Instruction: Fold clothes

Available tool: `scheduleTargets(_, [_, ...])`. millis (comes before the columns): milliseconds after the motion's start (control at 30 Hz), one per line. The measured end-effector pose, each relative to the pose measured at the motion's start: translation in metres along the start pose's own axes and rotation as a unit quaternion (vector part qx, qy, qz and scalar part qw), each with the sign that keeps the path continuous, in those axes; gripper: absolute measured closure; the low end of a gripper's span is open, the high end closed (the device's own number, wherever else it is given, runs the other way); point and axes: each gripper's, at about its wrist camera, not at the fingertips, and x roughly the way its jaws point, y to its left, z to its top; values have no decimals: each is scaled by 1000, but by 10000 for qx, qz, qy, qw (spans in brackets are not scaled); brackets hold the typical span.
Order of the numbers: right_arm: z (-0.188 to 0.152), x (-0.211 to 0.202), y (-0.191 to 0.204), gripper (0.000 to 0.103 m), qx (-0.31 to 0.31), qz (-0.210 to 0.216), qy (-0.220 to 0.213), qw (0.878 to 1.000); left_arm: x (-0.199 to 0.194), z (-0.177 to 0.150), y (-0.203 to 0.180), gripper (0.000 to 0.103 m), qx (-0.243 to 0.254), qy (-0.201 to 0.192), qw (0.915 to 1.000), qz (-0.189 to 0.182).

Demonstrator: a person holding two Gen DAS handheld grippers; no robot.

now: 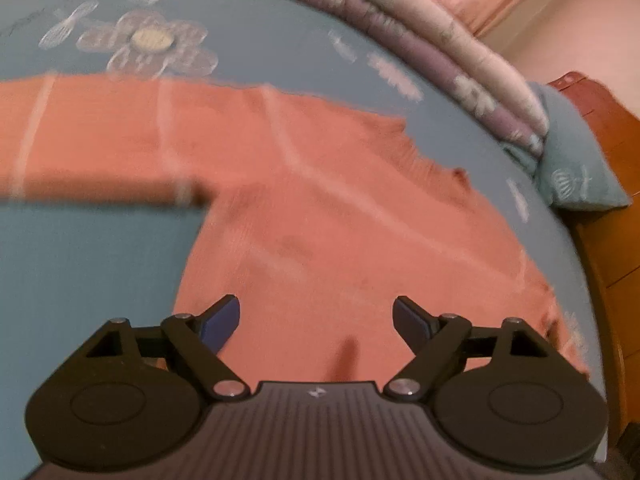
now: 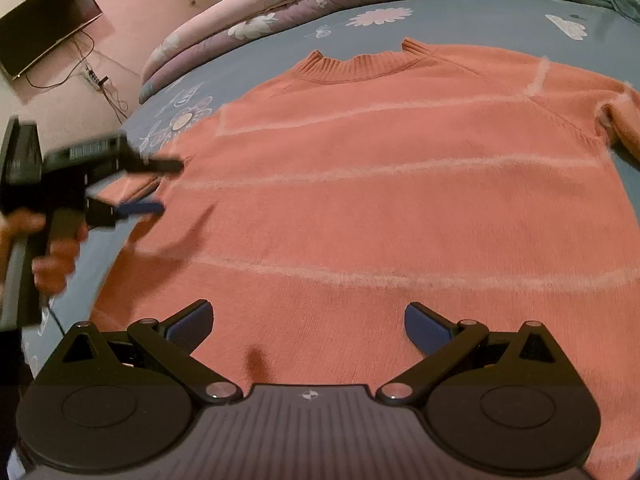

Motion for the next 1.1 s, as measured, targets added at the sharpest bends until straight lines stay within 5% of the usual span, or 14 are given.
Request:
scheduleTargets(400, [-1, 1, -1, 0, 128, 15, -49, 9999, -49, -83, 9, 19, -38, 132, 9993, 336])
scheduleTargets(667, [-3, 0, -3, 0, 235, 63, -39, 9997, -84, -148, -12, 16, 530, 131, 9951, 828])
scheduleTargets(933, [-22, 0, 13, 0, -628, -226, -137, 9977, -100, -182, -44, 13, 585, -51, 9902, 1264])
scheduleTargets(1100, [-25, -20, 25, 0, -980, -462, -322, 9936, -96, -188, -72, 13, 518, -318, 9966, 551])
